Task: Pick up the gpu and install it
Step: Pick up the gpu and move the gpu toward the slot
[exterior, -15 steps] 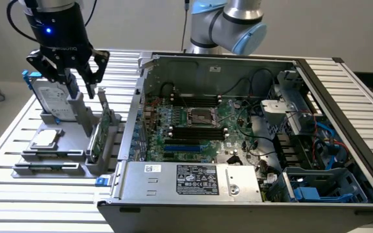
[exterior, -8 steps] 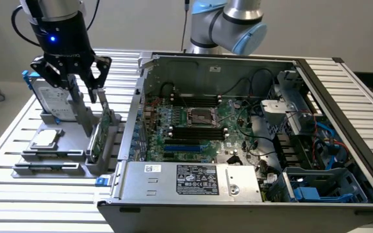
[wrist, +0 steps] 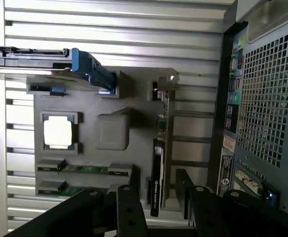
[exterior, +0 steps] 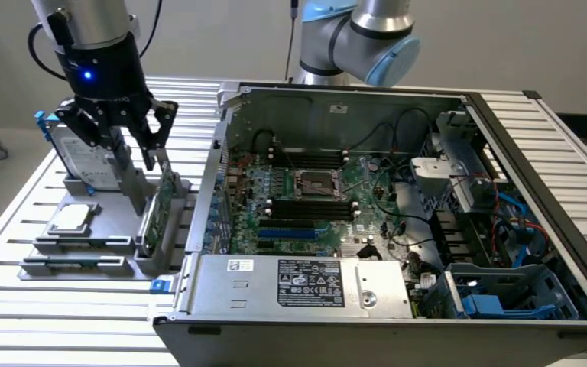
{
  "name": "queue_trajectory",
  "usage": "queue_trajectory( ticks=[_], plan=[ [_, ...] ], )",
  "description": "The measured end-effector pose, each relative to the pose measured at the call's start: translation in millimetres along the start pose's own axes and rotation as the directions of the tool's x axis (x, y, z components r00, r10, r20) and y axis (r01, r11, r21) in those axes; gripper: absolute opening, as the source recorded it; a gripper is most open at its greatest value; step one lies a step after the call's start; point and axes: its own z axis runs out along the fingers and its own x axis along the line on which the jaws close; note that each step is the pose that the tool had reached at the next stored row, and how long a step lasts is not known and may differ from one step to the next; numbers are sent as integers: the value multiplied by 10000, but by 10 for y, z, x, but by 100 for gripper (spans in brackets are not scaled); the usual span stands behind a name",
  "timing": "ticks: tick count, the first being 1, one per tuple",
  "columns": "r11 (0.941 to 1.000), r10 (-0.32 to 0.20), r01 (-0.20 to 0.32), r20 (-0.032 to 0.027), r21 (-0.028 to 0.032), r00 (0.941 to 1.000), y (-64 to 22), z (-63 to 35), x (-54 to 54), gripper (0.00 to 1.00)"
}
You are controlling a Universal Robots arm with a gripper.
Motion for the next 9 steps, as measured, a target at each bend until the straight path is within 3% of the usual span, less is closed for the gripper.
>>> queue_trajectory(
  ticks=[4,9],
  plan=[
    [9993,384,-384,-2,-4,9993,1,72,0,42],
    [9990,453,-453,-3,-5,9990,-4,163,-2,42]
  ],
)
